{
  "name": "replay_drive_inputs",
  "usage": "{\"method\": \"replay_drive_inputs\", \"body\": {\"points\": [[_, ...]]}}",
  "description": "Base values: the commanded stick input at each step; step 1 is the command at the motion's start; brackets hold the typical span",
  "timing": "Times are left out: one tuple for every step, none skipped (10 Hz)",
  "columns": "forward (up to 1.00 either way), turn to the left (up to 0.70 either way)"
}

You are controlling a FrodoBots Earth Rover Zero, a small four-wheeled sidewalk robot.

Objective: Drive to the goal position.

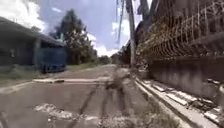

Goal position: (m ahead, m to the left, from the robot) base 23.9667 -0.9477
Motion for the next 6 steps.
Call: {"method": "replay_drive_inputs", "body": {"points": [[0.7,0.0],[0.7,0.0],[0.7,0.0],[0.7,0.0],[0.7,0.0],[0.7,0.0]]}}
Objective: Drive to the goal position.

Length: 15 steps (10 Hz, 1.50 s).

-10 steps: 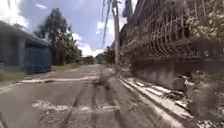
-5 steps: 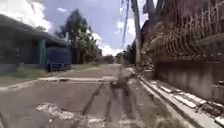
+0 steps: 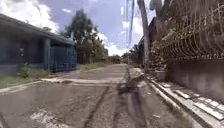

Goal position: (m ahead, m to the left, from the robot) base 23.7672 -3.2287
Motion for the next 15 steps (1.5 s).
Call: {"method": "replay_drive_inputs", "body": {"points": [[0.7,0.0],[0.7,0.0],[0.7,0.0],[0.7,0.0],[0.7,0.0],[0.7,0.0],[0.7,0.0],[0.7,0.0],[0.7,0.0],[0.7,0.0],[0.7,0.0],[0.7,0.0],[0.7,0.01],[0.7,0.01],[0.7,0.01]]}}
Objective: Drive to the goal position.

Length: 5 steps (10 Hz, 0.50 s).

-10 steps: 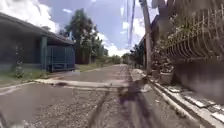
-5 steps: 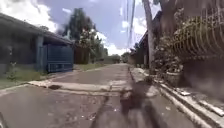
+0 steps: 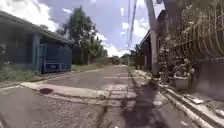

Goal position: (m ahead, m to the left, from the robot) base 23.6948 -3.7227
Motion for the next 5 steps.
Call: {"method": "replay_drive_inputs", "body": {"points": [[0.7,0.01],[0.7,0.01],[0.7,0.01],[0.7,0.01],[0.7,0.01]]}}
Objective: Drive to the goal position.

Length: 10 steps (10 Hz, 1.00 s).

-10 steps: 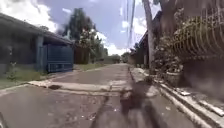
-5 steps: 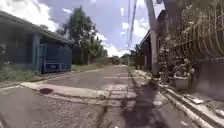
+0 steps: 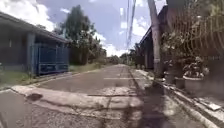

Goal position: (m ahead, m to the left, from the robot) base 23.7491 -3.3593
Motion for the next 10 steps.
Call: {"method": "replay_drive_inputs", "body": {"points": [[0.7,0.01],[0.7,0.01],[0.7,0.01],[0.7,0.01],[0.7,0.01],[0.7,0.01],[0.7,0.01],[0.7,0.01],[0.7,0.01],[0.7,0.01]]}}
